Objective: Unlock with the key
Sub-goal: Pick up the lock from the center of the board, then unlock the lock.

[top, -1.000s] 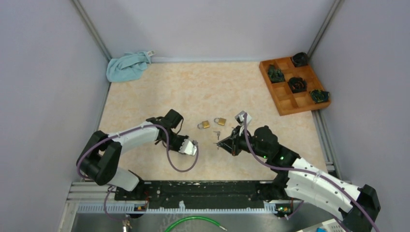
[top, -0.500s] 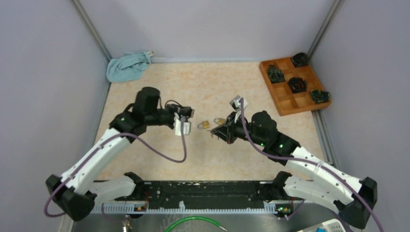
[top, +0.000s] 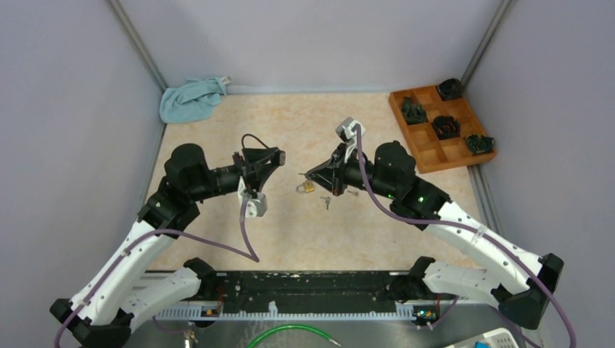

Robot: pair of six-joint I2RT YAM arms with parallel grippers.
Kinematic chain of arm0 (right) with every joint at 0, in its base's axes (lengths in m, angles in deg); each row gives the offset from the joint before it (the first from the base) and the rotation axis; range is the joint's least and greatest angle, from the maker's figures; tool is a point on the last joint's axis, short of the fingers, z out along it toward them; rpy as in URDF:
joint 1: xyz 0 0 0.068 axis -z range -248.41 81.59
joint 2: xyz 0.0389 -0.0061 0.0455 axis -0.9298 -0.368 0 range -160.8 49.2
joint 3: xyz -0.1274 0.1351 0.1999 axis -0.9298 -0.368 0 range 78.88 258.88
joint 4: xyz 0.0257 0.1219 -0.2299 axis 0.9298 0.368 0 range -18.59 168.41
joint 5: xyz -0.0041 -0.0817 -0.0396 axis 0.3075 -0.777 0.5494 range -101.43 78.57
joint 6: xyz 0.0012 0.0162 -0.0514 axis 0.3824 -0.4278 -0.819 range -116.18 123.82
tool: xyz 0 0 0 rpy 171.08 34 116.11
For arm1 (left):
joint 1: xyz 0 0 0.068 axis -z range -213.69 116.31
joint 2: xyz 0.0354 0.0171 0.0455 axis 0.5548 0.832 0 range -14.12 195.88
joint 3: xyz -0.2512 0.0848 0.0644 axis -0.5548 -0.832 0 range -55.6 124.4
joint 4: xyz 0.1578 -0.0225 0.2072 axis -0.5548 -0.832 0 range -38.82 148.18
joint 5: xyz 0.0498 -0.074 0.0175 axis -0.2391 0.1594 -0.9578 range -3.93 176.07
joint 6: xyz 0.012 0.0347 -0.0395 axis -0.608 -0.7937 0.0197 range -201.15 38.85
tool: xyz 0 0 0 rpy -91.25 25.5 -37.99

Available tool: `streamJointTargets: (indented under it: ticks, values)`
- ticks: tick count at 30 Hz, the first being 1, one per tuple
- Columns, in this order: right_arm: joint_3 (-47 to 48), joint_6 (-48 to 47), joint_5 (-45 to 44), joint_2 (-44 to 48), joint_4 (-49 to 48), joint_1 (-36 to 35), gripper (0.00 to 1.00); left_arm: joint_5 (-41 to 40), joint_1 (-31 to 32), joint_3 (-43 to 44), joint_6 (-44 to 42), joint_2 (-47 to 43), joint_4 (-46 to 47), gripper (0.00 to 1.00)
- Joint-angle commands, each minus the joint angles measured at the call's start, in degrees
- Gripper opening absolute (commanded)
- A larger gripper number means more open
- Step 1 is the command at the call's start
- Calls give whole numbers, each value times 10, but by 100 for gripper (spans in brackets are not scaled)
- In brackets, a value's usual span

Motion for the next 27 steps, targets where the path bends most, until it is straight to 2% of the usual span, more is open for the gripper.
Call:
streamJointTargets:
  ticks: [1, 8, 27]
  values:
    - [49, -28, -9, -9, -12, 0, 0, -16, 2, -12, -30, -7, 37, 0]
    - [60, -26, -44, -32, -55, -1, 0, -37, 2, -25, -44, -2, 51, 0]
    - [89, -6, -36, -81, -93, -9, 0, -71, 6, -63, -77, -10, 113, 0]
